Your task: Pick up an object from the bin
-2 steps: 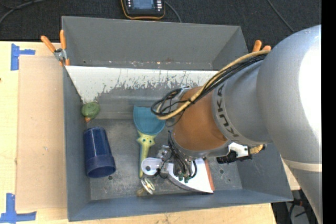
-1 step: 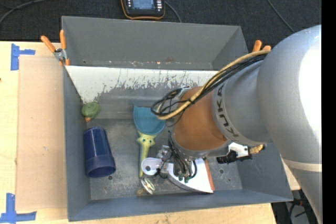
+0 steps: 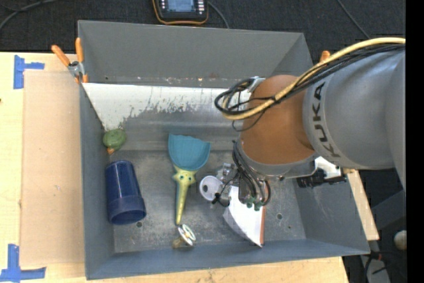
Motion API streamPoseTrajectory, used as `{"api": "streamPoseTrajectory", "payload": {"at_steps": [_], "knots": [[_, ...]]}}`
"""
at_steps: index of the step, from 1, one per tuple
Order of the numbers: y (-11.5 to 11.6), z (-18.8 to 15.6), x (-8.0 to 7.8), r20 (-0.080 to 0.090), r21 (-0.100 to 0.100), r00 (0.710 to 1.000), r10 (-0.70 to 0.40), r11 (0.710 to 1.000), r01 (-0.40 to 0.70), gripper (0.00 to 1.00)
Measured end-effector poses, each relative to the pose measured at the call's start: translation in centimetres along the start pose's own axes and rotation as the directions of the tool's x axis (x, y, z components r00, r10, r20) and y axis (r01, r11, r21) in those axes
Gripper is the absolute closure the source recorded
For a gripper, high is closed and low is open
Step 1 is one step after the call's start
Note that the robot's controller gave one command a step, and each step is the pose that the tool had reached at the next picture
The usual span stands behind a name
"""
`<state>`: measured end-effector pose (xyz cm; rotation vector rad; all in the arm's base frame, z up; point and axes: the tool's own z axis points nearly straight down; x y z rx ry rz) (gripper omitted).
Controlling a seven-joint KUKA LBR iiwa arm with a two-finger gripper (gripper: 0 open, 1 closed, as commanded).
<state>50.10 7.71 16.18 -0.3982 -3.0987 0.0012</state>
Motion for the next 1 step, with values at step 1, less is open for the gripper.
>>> {"api": "streamPoseTrajectory", "payload": {"at_steps": [1], "knots": [[-1.0, -0.76, 0.28, 0.002, -0.002, 1.0, 0.005, 1.0, -0.005, 1.0]]}}
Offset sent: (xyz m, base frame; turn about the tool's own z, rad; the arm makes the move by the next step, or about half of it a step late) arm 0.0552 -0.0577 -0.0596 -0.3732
